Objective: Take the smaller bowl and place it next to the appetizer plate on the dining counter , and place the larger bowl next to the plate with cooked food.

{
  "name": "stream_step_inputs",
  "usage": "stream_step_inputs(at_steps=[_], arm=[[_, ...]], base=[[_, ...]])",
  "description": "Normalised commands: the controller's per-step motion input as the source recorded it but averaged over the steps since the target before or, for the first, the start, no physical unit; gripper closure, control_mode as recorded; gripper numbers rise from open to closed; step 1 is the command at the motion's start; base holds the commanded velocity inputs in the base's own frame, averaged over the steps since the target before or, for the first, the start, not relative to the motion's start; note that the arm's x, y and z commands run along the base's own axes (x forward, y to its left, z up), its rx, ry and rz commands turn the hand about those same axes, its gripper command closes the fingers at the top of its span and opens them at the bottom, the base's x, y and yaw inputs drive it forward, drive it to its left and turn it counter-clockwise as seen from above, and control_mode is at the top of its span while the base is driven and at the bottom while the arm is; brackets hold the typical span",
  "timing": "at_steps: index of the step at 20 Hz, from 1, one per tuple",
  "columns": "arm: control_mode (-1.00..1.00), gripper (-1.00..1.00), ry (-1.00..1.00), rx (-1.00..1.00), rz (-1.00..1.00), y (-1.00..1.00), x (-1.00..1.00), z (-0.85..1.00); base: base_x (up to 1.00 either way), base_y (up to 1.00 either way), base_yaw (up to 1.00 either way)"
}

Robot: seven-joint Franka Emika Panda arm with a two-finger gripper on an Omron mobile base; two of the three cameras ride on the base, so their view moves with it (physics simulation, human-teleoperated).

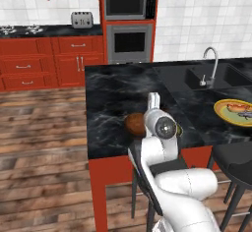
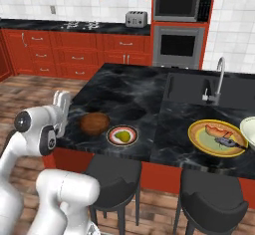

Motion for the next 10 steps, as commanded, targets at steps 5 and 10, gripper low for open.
stream_step_inputs(at_steps=[5, 10], arm=[[-1.00, -1.00, 0.41, 0.32, 0.00, -0.46, -0.40, 1.00], [-1.00, -1.00, 0.47, 0.17, 0.00, -0.29, -0.58, 1.00]], base=[[0.00, 0.00, 0.00], [0.00, 0.00, 0.00]])
